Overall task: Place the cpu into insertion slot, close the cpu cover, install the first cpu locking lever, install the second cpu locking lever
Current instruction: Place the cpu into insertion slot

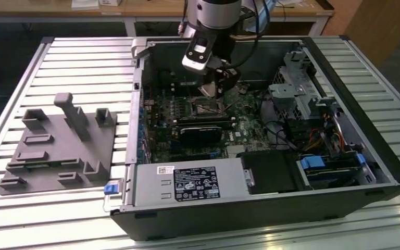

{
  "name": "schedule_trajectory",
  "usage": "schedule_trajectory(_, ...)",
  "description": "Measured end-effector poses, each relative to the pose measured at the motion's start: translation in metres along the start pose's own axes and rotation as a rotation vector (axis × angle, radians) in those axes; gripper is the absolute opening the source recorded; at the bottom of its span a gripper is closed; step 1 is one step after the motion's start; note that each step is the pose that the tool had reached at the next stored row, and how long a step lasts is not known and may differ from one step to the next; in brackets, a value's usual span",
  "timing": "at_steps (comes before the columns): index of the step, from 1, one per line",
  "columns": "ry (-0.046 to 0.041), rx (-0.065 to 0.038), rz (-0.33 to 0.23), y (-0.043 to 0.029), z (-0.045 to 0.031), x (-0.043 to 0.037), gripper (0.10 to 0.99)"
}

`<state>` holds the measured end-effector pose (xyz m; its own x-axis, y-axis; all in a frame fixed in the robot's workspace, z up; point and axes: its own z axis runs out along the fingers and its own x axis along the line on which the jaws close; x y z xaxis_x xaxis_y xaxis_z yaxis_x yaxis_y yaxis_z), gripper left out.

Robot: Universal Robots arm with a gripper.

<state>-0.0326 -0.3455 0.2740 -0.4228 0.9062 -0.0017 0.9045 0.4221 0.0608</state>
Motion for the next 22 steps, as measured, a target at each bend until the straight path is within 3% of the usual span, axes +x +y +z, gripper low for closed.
schedule_trajectory(6, -0.0111, 0.002, 0.1, -0.0001, 0.002, 0.0, 0.541)
schedule_trajectory(22, -0.0305, 0.003, 0.39, -0.0005, 0.0089, 0.0, 0.541)
